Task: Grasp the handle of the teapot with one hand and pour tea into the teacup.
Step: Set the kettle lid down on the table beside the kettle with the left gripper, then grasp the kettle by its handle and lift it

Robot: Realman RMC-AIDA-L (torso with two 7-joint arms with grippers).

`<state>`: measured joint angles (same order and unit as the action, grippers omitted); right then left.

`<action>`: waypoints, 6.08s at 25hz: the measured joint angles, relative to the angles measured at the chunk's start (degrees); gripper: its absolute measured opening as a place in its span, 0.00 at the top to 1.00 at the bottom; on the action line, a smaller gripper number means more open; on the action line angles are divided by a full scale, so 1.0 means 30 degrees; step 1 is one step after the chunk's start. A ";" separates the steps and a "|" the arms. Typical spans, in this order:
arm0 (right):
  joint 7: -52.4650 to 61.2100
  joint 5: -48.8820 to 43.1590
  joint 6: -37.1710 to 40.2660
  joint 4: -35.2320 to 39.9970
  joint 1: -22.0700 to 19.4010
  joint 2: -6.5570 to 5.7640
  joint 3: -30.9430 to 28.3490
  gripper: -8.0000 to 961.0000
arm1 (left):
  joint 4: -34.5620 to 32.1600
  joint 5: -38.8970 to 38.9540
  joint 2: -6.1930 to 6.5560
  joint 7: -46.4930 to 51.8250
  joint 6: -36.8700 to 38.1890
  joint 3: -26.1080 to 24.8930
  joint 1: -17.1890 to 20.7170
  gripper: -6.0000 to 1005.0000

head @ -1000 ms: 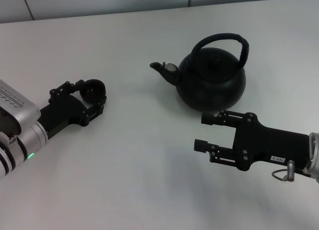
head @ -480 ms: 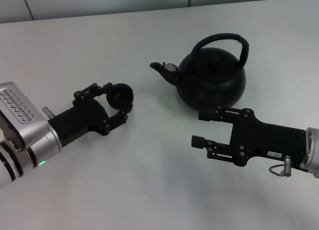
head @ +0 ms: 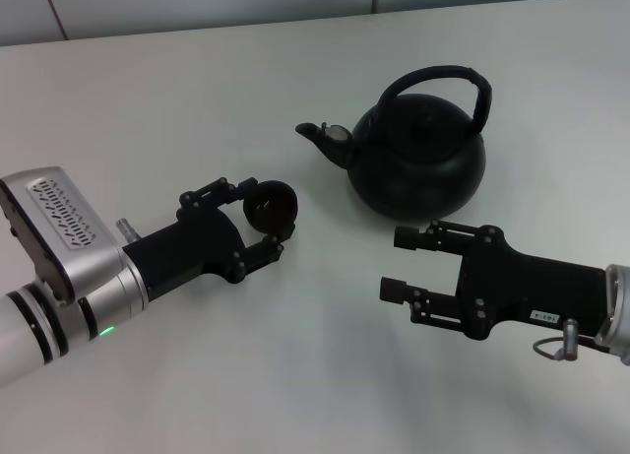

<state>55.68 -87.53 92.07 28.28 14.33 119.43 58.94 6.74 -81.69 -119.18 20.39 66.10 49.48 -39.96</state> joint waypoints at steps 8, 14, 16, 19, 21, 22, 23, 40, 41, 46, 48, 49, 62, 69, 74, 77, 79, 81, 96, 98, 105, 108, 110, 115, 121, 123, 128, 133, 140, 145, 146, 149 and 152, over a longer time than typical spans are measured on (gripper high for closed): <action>-0.0044 -0.0001 0.0014 -0.0117 0.0078 0.0003 0.0165 0.32 | 0.0445 -0.0019 -0.0001 0.0001 -0.0081 0.0144 -0.0103 0.32; -0.0050 -0.0001 0.0014 -0.0142 0.0172 0.0005 0.0179 0.32 | 0.0527 -0.0047 -0.0002 0.0000 -0.0183 0.0149 -0.0017 0.32; -0.0052 -0.0001 0.0014 -0.0142 0.0213 0.0003 0.0185 0.32 | 0.0681 -0.0046 -0.0001 0.0000 -0.0390 0.0149 -0.0047 0.32; -0.0056 -0.0001 0.0014 -0.0141 0.0242 0.0000 0.0187 0.32 | 0.0743 -0.0046 0.0000 -0.0001 -0.0575 0.0126 -0.0076 0.32; -0.0059 -0.0001 0.0003 -0.0139 0.0256 -0.0016 0.0188 0.32 | 0.0749 -0.0046 -0.0001 0.0000 -0.0670 0.0097 -0.0081 0.32; -0.0059 -0.0001 0.0003 -0.0139 0.0256 -0.0016 0.0188 0.32 | 0.0749 -0.0046 -0.0001 0.0000 -0.0670 0.0097 -0.0081 0.32; -0.0062 -0.0001 -0.0008 -0.0138 0.0261 -0.0020 0.0187 0.32 | 0.0749 -0.0045 -0.0002 -0.0001 -0.0678 0.0096 -0.0088 0.32; -0.0072 -0.0018 -0.0127 -0.0138 0.0262 -0.0026 0.0186 0.32 | 0.0739 -0.0877 -0.0001 -0.0001 -0.1355 -0.0091 -0.0423 0.32; -0.0072 -0.0017 -0.0125 -0.0138 0.0262 -0.0027 0.0186 0.32 | 0.0740 -0.0912 -0.0001 -0.0001 -0.1365 -0.0098 -0.0423 0.32; -0.0029 -0.0012 -0.0130 -0.0139 0.0262 -0.0027 0.0186 0.32 | 0.0737 -0.0954 -0.0001 0.0038 -0.1249 -0.0278 -0.0423 0.32; -0.0021 -0.0010 -0.0133 -0.0139 0.0263 -0.0028 0.0186 0.32 | 0.0651 -0.0960 -0.0001 0.0307 -0.1207 -0.0287 -0.0423 0.32; -0.0019 -0.0008 -0.0134 -0.0139 0.0262 -0.0027 0.0186 0.32 | 0.0616 -0.0961 -0.0002 0.0441 -0.1205 -0.0288 -0.0423 0.32; 0.0012 0.0000 -0.0165 -0.0138 0.0290 -0.0027 0.0098 0.32 | 0.0449 -0.0982 -0.0001 0.0853 -0.1232 -0.0292 -0.0444 0.23; -0.0042 0.0000 -0.0184 -0.0140 0.0320 -0.0026 0.0049 0.32 | 0.0403 -0.0984 -0.0002 0.0908 -0.1118 -0.0268 -0.0451 0.14; -0.0047 0.0000 -0.0199 -0.0208 0.0327 -0.0027 0.0017 0.32 | 0.0237 -0.0983 -0.0001 0.0990 -0.0475 -0.0116 -0.0382 0.14; -0.0050 0.0000 -0.0221 -0.0222 0.0324 -0.0029 0.0012 0.32 | 0.0210 -0.1002 -0.0001 0.0994 -0.0345 -0.0095 -0.0348 0.14; -0.0052 0.0000 -0.0229 -0.0227 0.0321 -0.0036 0.0010 0.32 | 0.0210 -0.1216 -0.0001 0.0995 -0.0334 -0.0092 -0.0322 0.14; -0.0056 0.0000 -0.0230 -0.0228 0.0319 -0.0043 0.0009 0.32 | 0.0191 -0.1437 -0.0001 0.0995 -0.0264 -0.0123 -0.0278 0.14; -0.0105 0.0037 -0.0727 -0.0292 0.0250 -0.0009 -0.1065 0.32 | -0.4454 -0.1496 0.0151 0.4285 0.5613 0.0770 0.2829 0.15; -0.0105 0.0040 -0.0730 -0.0307 0.0195 0.0000 -0.1402 0.32 | -0.4680 -0.1499 0.0163 0.4434 0.5801 0.0858 0.2954 0.15; -0.0551 0.0062 -0.0503 -0.0566 -0.0672 0.0033 -0.3960 0.32 | -0.7953 -0.1488 0.0307 0.7465 0.8555 0.1675 0.4311 0.15; -0.0940 0.0300 -0.0454 -0.0609 -0.1213 0.0033 -0.4583 0.32 | -0.8797 -0.1486 0.0334 0.8328 0.9144 0.1674 0.4611 0.15; -0.1124 0.0607 -0.0425 -0.0623 -0.1581 0.0034 -0.5084 0.32 | -0.9327 -0.1485 0.0344 0.8962 0.9494 0.1650 0.4777 0.15; -0.2145 0.1056 -0.0262 -0.1263 -0.2165 0.0043 -0.7233 0.32 | -0.9844 -0.1477 0.0384 0.9681 0.9487 0.1497 0.4952 0.15; -0.2842 0.1088 -0.0533 -0.2993 -0.1645 0.0036 -1.0811 0.32 | -0.9866 -0.1477 0.0383 0.9617 0.8981 0.1483 0.4969 0.15; -0.3048 0.1089 -0.0598 -0.3177 -0.1502 0.0035 -1.1075 0.32 | -0.9869 -0.1477 0.0381 0.9594 0.8777 0.1484 0.4970 0.15; -0.3427 0.1089 -0.1872 -0.4009 -0.0437 0.0045 -1.1570 0.32 | -0.9880 -0.1479 0.0381 0.9535 0.8540 0.1480 0.4996 0.15; -0.4195 0.1055 -0.3046 -0.4846 0.0698 0.0031 -1.1450 0.32 | -1.0073 -0.1480 0.0391 0.9512 0.8197 0.1440 0.5169 0.15; -0.4301 0.0878 -0.4157 -0.5339 0.1653 -0.0013 -1.1401 0.32 | -1.0199 -0.1427 0.0402 0.9488 0.7848 0.1437 0.5266 0.14; -0.4308 0.0848 -0.4939 -0.5680 0.2257 -0.0023 -1.1313 0.32 | -1.0199 -0.1410 0.0392 0.9487 0.7705 0.1436 0.5254 0.14; -0.4310 0.0815 -0.5169 -0.5795 0.2468 -0.0026 -1.1041 0.32 | -1.0199 -0.1390 0.0388 0.9466 0.7701 0.1437 0.5225 0.14; -0.4313 0.0800 -0.5337 -0.5815 0.2620 -0.0026 -1.0778 0.32 | -1.0197 -0.1383 0.0370 0.9313 0.7681 0.1436 0.5194 0.15; -0.4317 0.0793 -0.5637 -0.5894 0.2810 -0.0026 -1.0689 0.32 | -1.0191 -0.1376 0.0356 0.9251 0.7593 0.1436 0.5146 0.15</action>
<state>42.73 -85.16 75.16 10.60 22.76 119.36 26.88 -23.83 -85.82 -118.11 48.15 88.88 53.78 -24.52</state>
